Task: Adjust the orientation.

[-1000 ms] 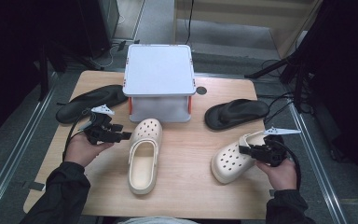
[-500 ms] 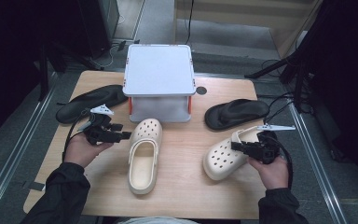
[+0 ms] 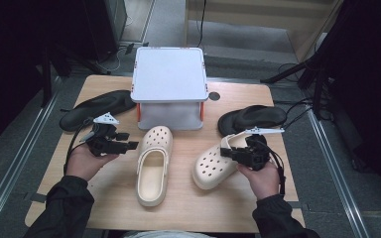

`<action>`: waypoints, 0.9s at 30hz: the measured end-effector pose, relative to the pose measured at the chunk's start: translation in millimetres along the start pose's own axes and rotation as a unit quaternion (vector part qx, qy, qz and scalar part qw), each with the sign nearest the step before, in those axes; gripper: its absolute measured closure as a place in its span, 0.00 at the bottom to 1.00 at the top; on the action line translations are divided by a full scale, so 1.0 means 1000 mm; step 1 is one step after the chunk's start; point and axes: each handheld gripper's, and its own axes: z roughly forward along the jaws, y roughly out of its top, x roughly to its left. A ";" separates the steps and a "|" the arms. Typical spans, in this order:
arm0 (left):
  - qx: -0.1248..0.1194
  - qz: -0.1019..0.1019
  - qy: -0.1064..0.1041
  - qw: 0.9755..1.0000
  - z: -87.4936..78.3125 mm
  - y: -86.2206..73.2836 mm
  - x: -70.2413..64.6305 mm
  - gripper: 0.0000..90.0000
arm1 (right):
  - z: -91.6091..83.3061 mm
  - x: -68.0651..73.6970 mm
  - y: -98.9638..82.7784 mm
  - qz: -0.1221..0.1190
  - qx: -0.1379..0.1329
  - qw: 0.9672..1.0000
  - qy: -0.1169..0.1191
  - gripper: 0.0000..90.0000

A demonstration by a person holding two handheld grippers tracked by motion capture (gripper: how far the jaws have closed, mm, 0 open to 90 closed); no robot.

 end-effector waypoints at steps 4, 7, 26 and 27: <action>-0.003 0.002 0.002 1.000 -0.002 -0.002 -0.001 0.50 | 0.015 0.010 0.001 -0.003 0.000 1.000 0.009 0.85; -0.003 0.000 0.002 1.000 -0.003 -0.004 -0.002 0.50 | 0.026 0.017 0.002 -0.003 0.002 1.000 0.013 0.85; -0.004 -0.004 0.015 1.000 -0.012 -0.015 -0.003 0.50 | 0.035 0.024 0.008 -0.047 -0.006 0.999 0.014 0.72; -0.004 -0.006 0.015 1.000 -0.012 -0.015 -0.002 0.50 | 0.030 0.023 0.010 -0.050 -0.011 0.999 0.013 0.73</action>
